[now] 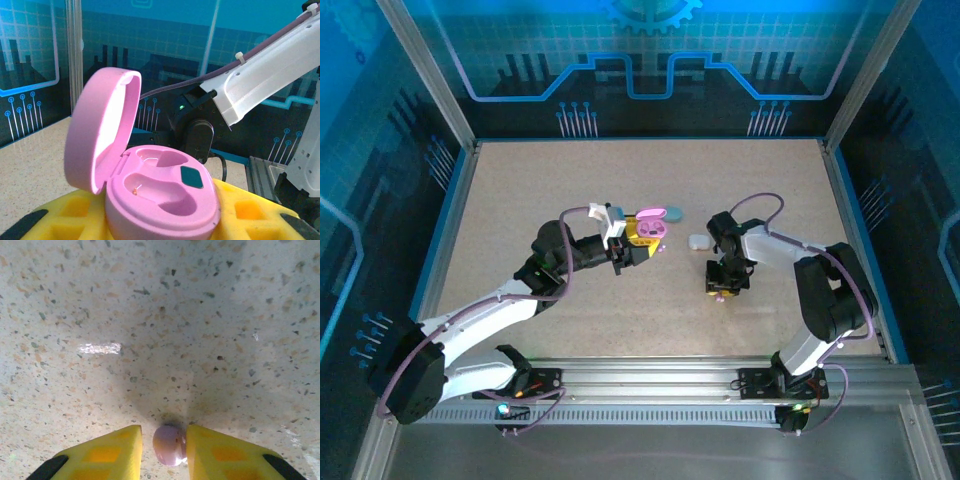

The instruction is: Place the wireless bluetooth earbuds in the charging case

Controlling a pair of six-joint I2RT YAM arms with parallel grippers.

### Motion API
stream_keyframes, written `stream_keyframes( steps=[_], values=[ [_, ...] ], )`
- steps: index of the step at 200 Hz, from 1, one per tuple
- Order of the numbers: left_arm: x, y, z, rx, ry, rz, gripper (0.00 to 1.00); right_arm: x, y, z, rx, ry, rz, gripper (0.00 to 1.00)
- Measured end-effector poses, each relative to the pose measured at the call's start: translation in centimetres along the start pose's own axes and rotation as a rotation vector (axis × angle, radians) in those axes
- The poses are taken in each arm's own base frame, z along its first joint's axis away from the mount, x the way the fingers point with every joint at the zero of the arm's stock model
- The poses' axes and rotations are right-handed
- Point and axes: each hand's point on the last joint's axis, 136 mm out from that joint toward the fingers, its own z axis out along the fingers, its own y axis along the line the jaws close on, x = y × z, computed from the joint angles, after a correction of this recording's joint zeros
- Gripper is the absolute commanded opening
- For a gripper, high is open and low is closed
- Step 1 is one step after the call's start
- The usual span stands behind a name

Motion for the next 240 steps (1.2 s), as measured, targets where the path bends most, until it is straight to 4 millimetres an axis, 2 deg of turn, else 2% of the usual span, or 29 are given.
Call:
stream_keyframes(
  steps=[57, 107, 240],
  values=[
    [0.00, 0.00, 0.00, 0.000, 0.000, 0.000, 0.33, 0.00, -0.06, 0.62, 0.016, 0.029, -0.018, 0.28],
    [0.02, 0.00, 0.00, 0.000, 0.001, 0.000, 0.33, 0.02, -0.04, 0.60, 0.018, 0.034, -0.028, 0.22],
    [0.30, 0.05, 0.00, -0.002, 0.012, -0.008, 0.33, 0.51, -0.12, 0.65, 0.035, 0.067, -0.033, 0.26]
  ],
)
